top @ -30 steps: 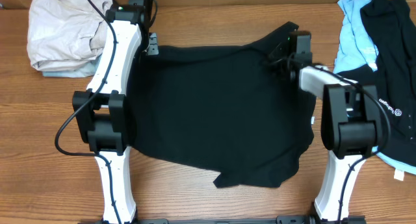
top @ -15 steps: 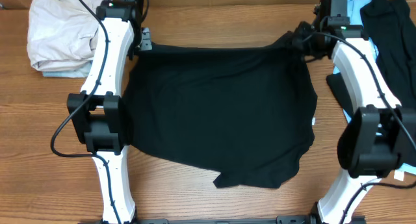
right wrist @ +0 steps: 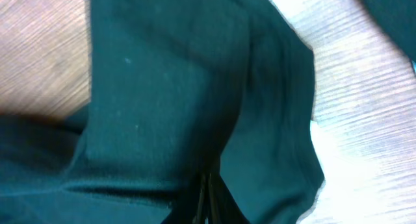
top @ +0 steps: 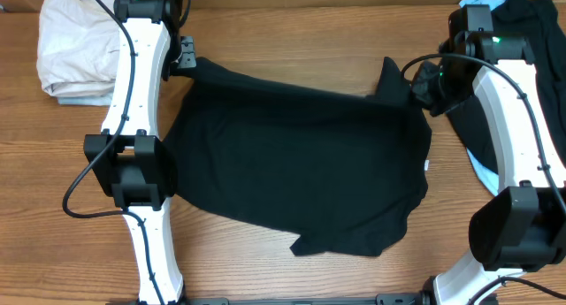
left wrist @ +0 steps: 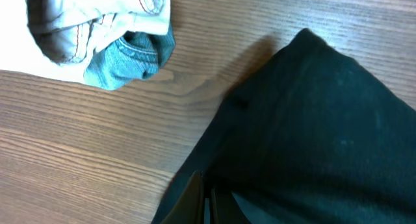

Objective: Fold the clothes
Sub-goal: 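Fold the shirt's right side inward with the right gripper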

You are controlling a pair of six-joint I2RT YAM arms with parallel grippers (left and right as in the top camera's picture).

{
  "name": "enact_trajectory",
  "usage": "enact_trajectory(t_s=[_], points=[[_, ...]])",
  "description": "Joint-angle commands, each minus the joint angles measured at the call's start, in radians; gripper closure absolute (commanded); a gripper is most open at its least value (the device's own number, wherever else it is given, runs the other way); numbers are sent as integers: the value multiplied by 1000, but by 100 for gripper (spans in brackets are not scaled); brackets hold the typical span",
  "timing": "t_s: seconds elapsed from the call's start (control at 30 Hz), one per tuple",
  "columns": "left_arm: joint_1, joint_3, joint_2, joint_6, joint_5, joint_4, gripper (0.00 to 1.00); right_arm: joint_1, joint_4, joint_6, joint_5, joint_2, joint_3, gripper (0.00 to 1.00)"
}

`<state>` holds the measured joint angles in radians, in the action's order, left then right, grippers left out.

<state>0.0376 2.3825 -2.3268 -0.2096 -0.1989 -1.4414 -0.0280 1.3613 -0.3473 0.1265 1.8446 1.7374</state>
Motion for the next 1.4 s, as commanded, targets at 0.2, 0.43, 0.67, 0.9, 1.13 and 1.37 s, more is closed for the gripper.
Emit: enact_trajectory(t_s=[0.2,0.43,0.67,0.9,1.13,1.37], points=[[-17,22,0,15,18,-48,96,-11,145,41,-58,-21,-76,96],[-17,22,0,15,43,-95,96,-11,91,38,-16,-21,-322,69],[-16,22,0,15,43,-95,96,-11,-47,97,-20,-21,-291,56],[-17,22,0,15,68,-75,96,35,-381,200,-13,3,-281,45],[-17,22,0,15,69,-68,96,46,-472,275,-14,96,-336,42],[-17,22,0,16,69,-61,96,46,-559,324,-14,213,-343,39]])
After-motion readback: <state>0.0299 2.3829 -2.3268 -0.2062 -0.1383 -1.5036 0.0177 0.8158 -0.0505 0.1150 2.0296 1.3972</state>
